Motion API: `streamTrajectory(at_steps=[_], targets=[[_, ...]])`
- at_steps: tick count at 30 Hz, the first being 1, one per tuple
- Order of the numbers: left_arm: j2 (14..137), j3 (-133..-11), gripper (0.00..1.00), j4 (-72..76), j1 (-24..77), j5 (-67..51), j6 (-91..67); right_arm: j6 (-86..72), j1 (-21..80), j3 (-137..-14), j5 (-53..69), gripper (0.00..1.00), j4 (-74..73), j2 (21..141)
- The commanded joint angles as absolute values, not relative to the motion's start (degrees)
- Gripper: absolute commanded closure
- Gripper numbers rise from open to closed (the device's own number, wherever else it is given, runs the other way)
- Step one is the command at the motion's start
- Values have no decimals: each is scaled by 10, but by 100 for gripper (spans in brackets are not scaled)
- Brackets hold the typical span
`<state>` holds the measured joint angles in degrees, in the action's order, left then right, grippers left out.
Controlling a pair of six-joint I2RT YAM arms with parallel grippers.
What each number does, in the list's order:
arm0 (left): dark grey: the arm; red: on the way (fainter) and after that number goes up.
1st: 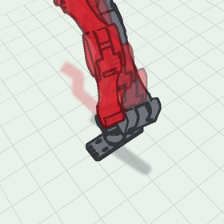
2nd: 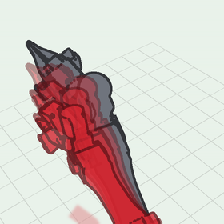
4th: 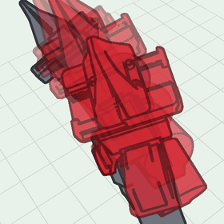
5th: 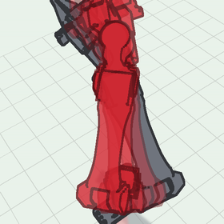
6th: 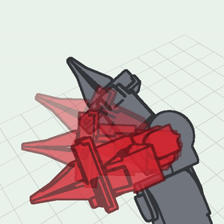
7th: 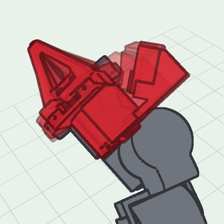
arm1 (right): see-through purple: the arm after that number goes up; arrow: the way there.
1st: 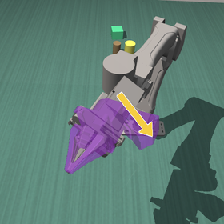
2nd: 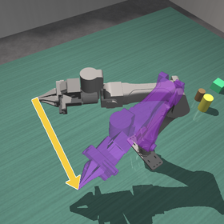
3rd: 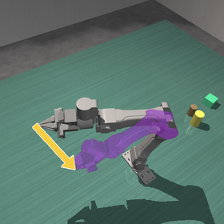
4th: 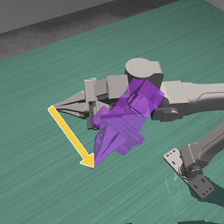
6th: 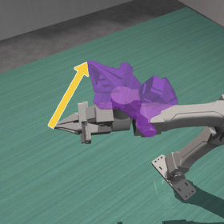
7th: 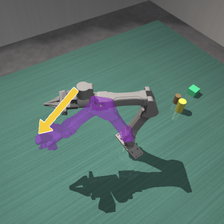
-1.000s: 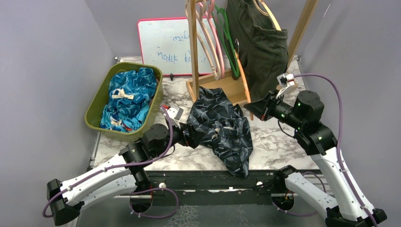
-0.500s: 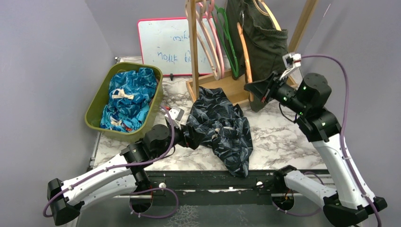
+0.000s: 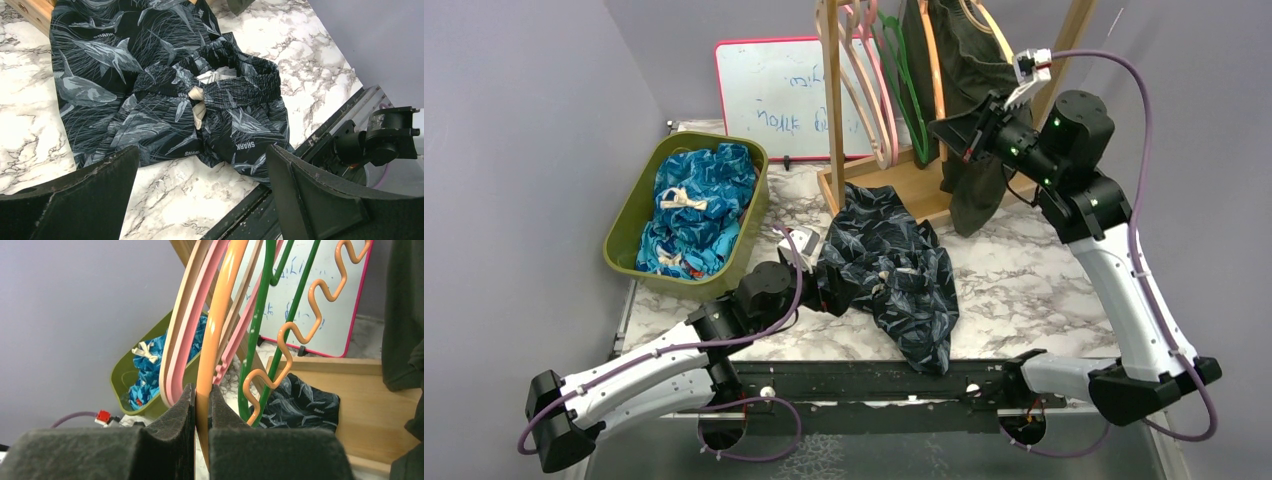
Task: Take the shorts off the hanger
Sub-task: Place the hanger on the clothes rod.
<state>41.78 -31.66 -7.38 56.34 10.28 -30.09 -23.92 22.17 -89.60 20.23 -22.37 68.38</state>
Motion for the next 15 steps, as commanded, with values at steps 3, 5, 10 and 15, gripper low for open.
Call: streamTrajectory(at_steps=[3, 5, 10, 15], targets=[[422, -312, 1, -55, 564, 96, -306, -221, 223, -975, 223, 98, -185, 734], [424, -311, 1, -55, 564, 96, -308, -224, 223, -979, 228, 98, -183, 748], [422, -314, 1, -58, 564, 98, -305, -236, 223, -928, 221, 98, -175, 746], [418, -313, 1, -63, 564, 100, -303, -239, 223, -874, 213, 89, -168, 724]])
